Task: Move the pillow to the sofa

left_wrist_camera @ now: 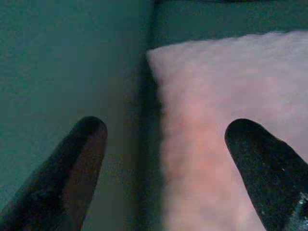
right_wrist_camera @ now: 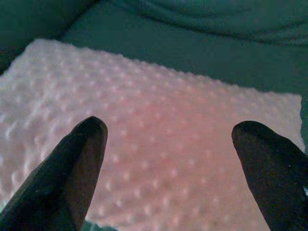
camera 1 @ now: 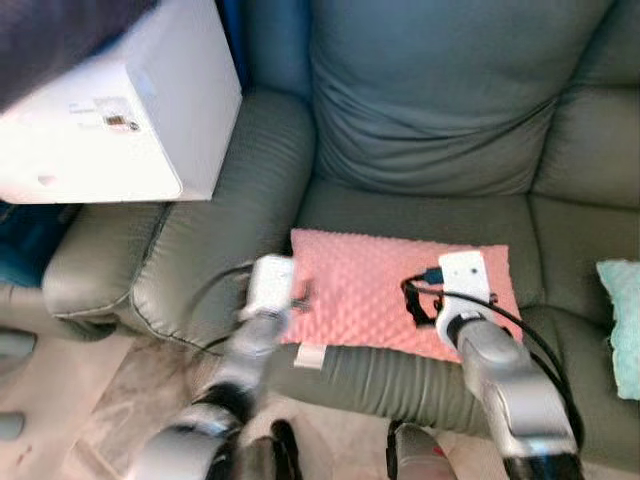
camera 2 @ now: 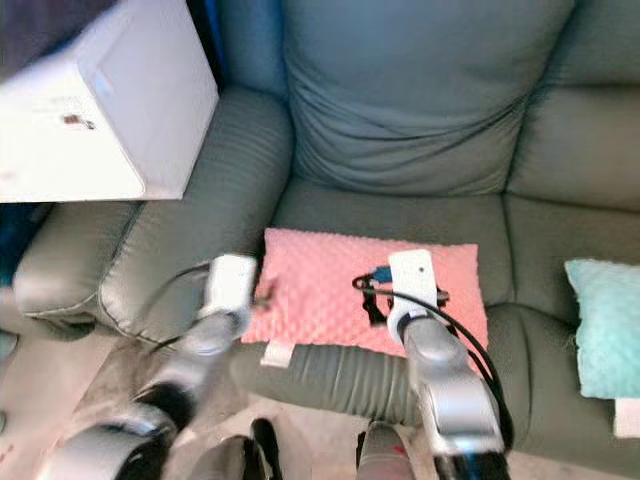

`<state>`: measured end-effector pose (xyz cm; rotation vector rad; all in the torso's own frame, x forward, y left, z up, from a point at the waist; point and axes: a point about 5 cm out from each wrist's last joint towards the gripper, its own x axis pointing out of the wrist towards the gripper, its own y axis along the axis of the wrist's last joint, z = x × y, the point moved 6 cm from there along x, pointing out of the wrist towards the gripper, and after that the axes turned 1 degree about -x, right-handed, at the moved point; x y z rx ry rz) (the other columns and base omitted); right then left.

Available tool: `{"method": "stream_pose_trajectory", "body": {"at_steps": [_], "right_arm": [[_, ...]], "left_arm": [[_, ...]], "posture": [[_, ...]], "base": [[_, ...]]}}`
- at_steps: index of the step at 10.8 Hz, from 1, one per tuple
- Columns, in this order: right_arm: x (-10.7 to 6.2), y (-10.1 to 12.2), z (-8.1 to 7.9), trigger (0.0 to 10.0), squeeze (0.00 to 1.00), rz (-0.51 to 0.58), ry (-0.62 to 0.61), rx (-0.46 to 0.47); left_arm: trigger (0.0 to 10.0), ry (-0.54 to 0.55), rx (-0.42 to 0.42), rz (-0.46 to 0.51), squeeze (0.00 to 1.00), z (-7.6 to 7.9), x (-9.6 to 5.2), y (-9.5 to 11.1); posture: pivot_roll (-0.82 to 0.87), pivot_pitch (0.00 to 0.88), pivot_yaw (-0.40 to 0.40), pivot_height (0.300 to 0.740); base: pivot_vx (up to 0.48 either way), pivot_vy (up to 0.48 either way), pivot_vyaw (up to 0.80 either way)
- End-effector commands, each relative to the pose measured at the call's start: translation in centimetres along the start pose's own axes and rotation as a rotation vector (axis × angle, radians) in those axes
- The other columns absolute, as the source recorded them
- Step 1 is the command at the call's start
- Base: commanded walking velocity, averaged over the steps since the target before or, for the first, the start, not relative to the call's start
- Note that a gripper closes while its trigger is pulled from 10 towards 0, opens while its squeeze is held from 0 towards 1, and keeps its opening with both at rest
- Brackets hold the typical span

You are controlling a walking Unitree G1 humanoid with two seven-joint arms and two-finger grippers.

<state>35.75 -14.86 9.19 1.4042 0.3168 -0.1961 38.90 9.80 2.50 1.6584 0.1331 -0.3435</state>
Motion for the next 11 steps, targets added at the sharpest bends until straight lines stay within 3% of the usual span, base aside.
{"method": "stream_pose_trajectory", "body": {"at_steps": [1,3,4,6,8,11], "right_arm": [[0.6,0.0,-0.7,10.0,0.0,0.005,0.012,0.002],[1.7,1.2,-1.3,10.0,0.0,0.054,0.027,0.027],[1.9,1.9,-2.0,10.0,0.0,0.09,0.064,0.046],[2.0,2.1,-3.0,10.0,0.0,0.133,0.117,0.042],[2.1,1.1,-3.5,10.0,0.0,0.151,0.161,0.021],[2.7,1.4,-3.8,10.0,0.0,0.175,0.193,0.005]], "left_arm": [[10.0,0.037,0.011,-0.018,0.0,-1.6,-0.6,-1.4],[10.0,0.116,-0.005,0.066,0.0,-4.3,-1.4,-0.5],[10.0,0.169,-0.002,0.161,0.0,-6.3,-2.6,1.0],[10.0,0.259,0.007,0.252,0.0,-9.3,-5.5,2.4],[10.0,0.413,0.033,0.307,0.0,-12.8,-11.5,3.3],[10.0,0.48,0.03,0.228,0.0,-13.6,-15.3,0.7]], "posture": [[-0.28,0.133,0.113,0.74],[-0.25,0.085,0.111,0.74],[-0.23,0.059,0.108,0.74],[-0.19,0.03,0.105,0.74],[-0.14,0.0,0.1,0.74],[-0.1,0.0,0.083,0.74]], "base": [[0.0,0.0,0.0],[0.0,0.0,0.0],[0.0,0.0,0.0],[0.0,0.0,0.0],[0.0,0.0,0.0],[0.0,0.0,0.0]]}}
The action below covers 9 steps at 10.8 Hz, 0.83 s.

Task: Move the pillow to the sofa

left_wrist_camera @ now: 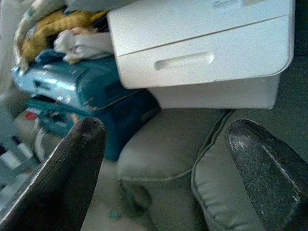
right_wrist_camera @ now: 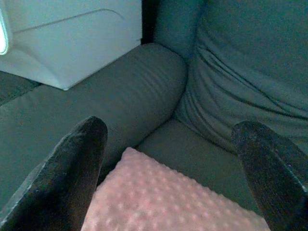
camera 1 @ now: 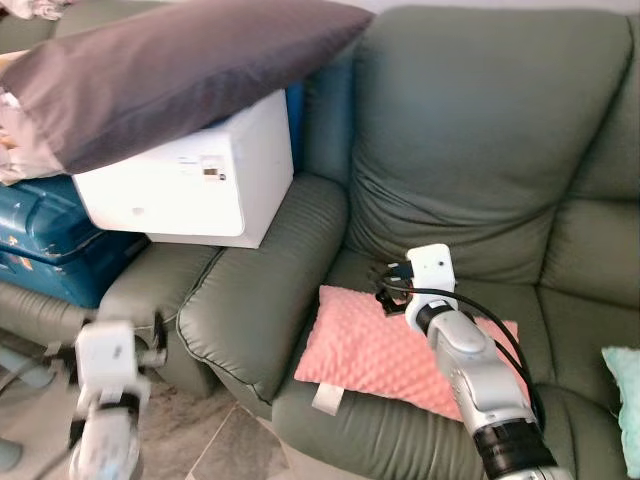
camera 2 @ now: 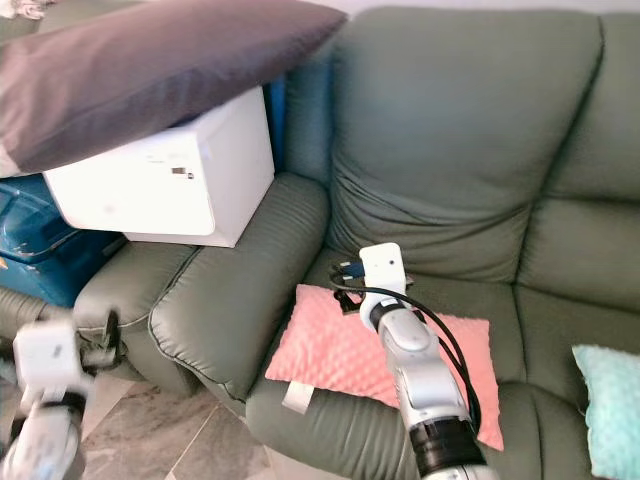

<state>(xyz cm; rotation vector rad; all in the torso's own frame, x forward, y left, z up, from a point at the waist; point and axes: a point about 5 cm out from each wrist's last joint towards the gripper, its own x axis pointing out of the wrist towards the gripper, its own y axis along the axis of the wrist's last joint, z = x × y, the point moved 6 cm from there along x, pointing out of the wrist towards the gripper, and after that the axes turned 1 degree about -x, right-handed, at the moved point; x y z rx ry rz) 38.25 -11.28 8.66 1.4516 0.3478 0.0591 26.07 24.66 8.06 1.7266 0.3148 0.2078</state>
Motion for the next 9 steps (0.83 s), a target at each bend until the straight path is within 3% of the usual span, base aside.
{"method": "stream_pose_trajectory", "body": {"at_steps": [1,4,6,8,9], "right_arm": [[0.5,0.9,-0.5,10.0,0.0,0.028,0.024,-0.011],[0.3,0.8,0.3,10.0,0.0,0.046,-0.007,-0.01],[-0.1,0.5,0.7,10.0,0.0,0.044,-0.023,-0.011],[0.1,0.4,0.8,10.0,0.0,0.041,-0.033,-0.009],[0.2,0.4,0.8,10.0,0.0,0.037,-0.04,-0.006]], "left_arm": [[10.0,0.03,0.006,0.005,0.0,-0.8,-0.1,0.6],[10.0,0.035,-0.026,0.008,0.0,0.4,0.5,1.4],[10.0,0.07,-0.043,0.009,0.0,0.1,1.4,1.7],[10.0,0.071,-0.158,-0.03,0.0,0.2,2.4,1.9],[10.0,0.064,-0.169,-0.046,0.0,0.5,2.5,2.0]], "posture": [[-0.09,0.0,0.078,0.74],[-0.13,0.0,0.077,0.74],[-0.15,0.0,0.077,0.74],[-0.15,0.0,0.079,0.74],[-0.15,0.0,0.081,0.74]], "base": [[0.0,0.0,0.0],[0.0,0.0,0.0],[0.0,0.0,0.0],[0.0,0.0,0.0],[0.0,0.0,0.0]]}}
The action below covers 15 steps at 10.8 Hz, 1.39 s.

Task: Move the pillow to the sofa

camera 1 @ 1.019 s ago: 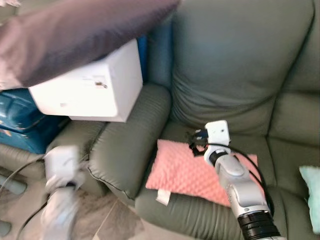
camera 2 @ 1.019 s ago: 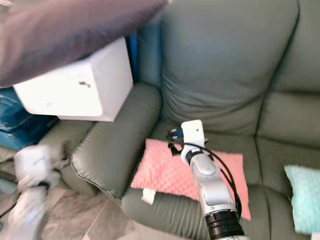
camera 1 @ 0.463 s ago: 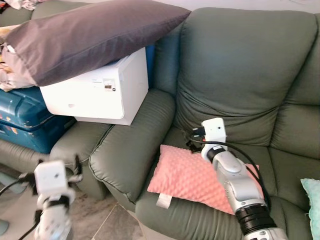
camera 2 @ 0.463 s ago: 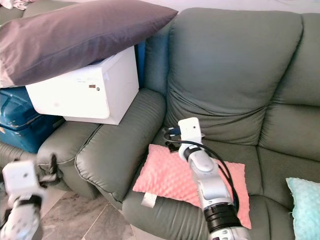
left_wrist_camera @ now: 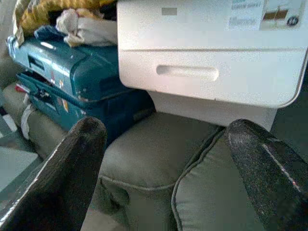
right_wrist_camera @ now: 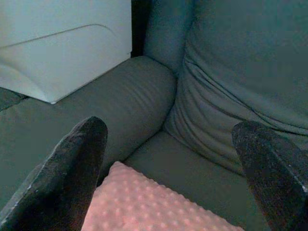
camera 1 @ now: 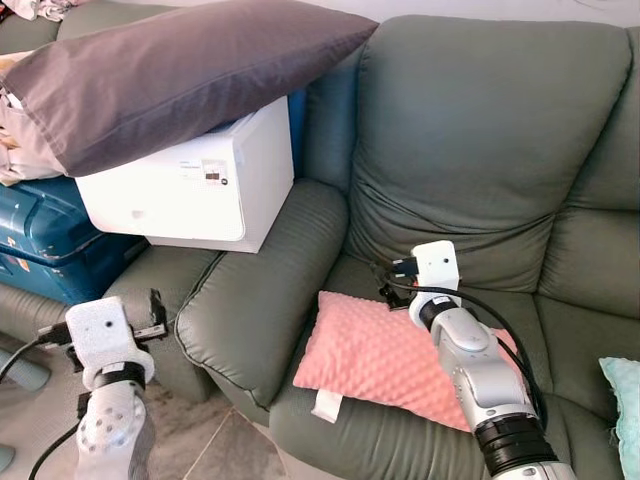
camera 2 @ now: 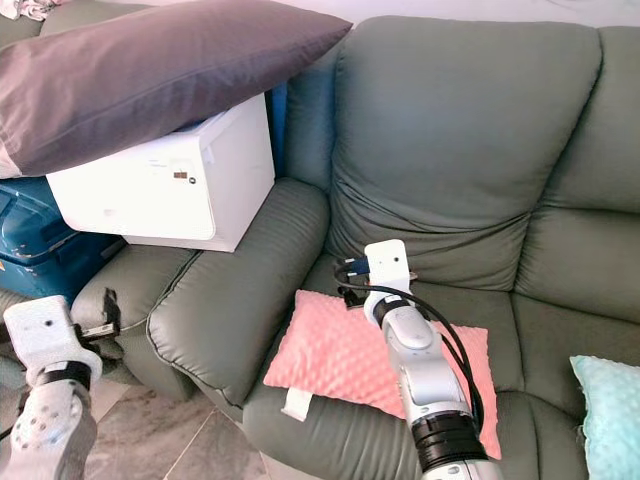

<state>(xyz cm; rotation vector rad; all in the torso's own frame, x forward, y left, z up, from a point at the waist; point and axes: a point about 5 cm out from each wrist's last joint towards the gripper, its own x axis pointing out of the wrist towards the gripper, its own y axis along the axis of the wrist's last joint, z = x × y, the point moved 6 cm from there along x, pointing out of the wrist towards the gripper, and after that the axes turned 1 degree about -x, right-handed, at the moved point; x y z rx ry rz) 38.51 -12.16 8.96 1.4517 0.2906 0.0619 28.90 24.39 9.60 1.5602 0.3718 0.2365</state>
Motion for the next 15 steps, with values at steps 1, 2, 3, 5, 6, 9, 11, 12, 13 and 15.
{"method": "stream_pose_trajectory", "body": {"at_steps": [1,2,3,5,6,9,11,12,13,15], "right_arm": [[0.2,0.1,0.0,10.0,0.0,-0.009,-0.01,-0.004],[0.2,-0.1,0.1,10.0,0.0,-0.018,-0.018,-0.004],[0.2,-0.2,0.2,10.0,0.0,-0.02,-0.023,-0.003],[0.1,-0.4,0.7,10.0,0.0,-0.03,-0.035,-0.005],[0.0,-0.5,0.7,10.0,0.0,-0.033,-0.037,-0.008],[0.0,-0.3,0.6,10.0,0.0,-0.031,-0.029,-0.025],[0.0,-0.4,0.5,10.0,0.0,-0.036,-0.021,-0.029],[0.0,-0.4,0.5,10.0,0.0,-0.033,-0.019,-0.029],[0.0,-0.3,0.4,10.0,0.0,-0.033,-0.016,-0.029],[0.0,-0.3,0.3,10.0,0.0,-0.036,-0.012,-0.032]], "left_arm": [[10.0,-0.008,-0.023,-0.005,0.0,0.3,0.2,0.4],[10.0,-0.038,-0.064,0.008,0.0,0.7,0.3,0.6],[10.0,-0.029,-0.116,-0.02,0.0,0.7,0.3,0.1],[10.0,-0.027,-0.117,-0.038,0.0,0.8,0.2,-0.2],[10.0,-0.027,-0.12,-0.042,0.0,0.9,0.2,-0.3],[10.0,-0.002,-0.158,-0.037,0.0,0.7,0.3,-0.1],[10.0,-0.039,-0.184,-0.061,0.0,1.3,0.1,-0.3],[10.0,-0.025,-0.147,-0.061,0.0,1.2,0.0,-0.3],[10.0,-0.03,-0.177,-0.067,0.0,1.4,0.0,-0.4],[10.0,-0.021,-0.193,-0.074,0.0,1.2,0.0,-0.6]], "posture": [[-0.16,0.0,0.08,0.74],[-0.16,0.0,0.08,0.74],[-0.16,0.0,0.08,0.74],[-0.17,0.0,0.081,0.74],[-0.17,0.0,0.081,0.74],[-0.18,0.0,0.078,0.74],[-0.17,0.0,0.072,0.74],[-0.17,0.0,0.07,0.74],[-0.17,0.0,0.069,0.74],[-0.17,0.002,0.068,0.74]], "base": [[0.0,0.0,0.0],[0.0,0.0,0.0],[0.0,0.0,-0.5],[0.0,0.0,-0.79],[0.0,0.0,-0.79],[0.0,0.0,-0.53],[0.0,0.0,0.0],[0.0,0.0,0.0],[0.0,0.0,0.0],[0.0,0.0,0.0]]}}
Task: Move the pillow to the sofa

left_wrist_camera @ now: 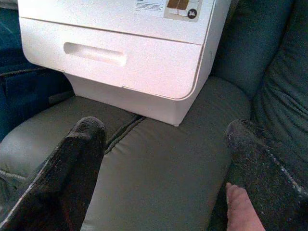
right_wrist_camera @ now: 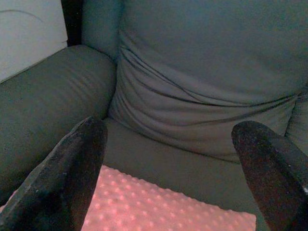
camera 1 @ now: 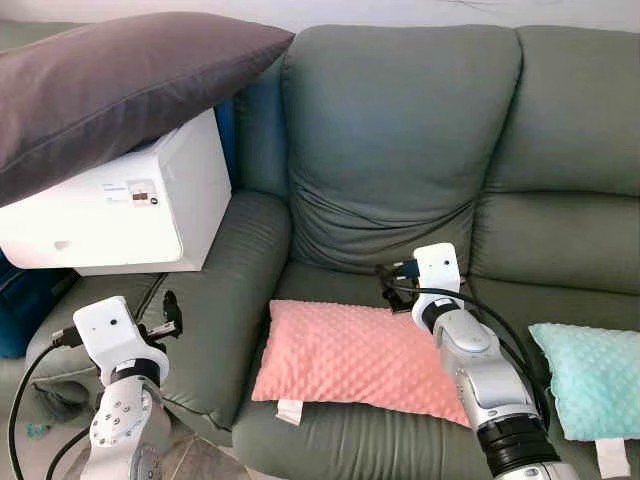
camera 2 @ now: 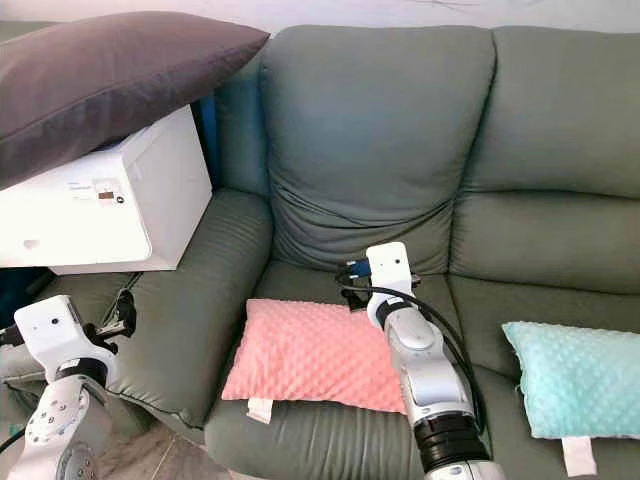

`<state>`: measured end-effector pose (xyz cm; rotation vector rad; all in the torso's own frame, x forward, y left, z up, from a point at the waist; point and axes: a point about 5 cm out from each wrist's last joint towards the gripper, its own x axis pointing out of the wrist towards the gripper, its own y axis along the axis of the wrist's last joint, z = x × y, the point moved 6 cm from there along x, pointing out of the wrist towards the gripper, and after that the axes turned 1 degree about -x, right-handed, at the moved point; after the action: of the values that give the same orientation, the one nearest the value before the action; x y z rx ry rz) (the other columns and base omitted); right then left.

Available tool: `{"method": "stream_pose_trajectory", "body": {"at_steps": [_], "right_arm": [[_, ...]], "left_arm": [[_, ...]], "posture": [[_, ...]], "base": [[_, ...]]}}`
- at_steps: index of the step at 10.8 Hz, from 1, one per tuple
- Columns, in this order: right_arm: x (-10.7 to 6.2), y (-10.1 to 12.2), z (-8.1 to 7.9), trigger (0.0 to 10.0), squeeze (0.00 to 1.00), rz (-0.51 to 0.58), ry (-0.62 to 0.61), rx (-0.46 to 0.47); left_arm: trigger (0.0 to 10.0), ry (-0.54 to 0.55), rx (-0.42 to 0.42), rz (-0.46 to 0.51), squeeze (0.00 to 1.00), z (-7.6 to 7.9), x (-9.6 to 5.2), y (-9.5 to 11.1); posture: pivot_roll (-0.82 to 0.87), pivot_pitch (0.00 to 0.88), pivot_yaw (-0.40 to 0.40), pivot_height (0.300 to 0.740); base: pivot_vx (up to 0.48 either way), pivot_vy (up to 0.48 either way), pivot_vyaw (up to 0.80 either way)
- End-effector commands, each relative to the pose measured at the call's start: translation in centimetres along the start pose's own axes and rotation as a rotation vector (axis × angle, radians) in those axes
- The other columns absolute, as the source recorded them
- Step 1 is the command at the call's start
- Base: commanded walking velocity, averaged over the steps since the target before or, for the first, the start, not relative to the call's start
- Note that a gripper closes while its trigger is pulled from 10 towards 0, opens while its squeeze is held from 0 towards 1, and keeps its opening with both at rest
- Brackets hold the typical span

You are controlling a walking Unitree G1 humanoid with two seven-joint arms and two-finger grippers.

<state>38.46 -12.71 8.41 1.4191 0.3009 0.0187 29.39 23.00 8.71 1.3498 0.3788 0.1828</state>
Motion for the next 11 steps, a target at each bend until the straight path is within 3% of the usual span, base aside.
{"method": "stream_pose_trajectory", "body": {"at_steps": [1,6,11], "right_arm": [[0.05,0.21,-0.1,10.0,0.0,0.0,0.007,-0.005],[-0.03,-0.03,-0.13,10.0,0.0,-0.009,0.005,-0.006],[0.04,-0.04,-0.12,10.0,0.0,-0.011,0.005,-0.009]], "left_arm": [[10.0,0.01,-0.003,0.003,0.0,-0.34,-0.1,0.32],[10.0,0.01,-0.007,-0.007,0.0,-0.25,-0.13,0.24],[10.0,0.01,-0.01,-0.014,0.0,-0.15,-0.01,0.17]], "posture": [[-0.17,0.004,0.069,0.74],[-0.17,0.007,0.073,0.74],[-0.17,0.002,0.072,0.74]], "base": [[0.0,0.0,0.0],[0.0,0.0,0.0],[-0.301,0.0,0.0]]}}
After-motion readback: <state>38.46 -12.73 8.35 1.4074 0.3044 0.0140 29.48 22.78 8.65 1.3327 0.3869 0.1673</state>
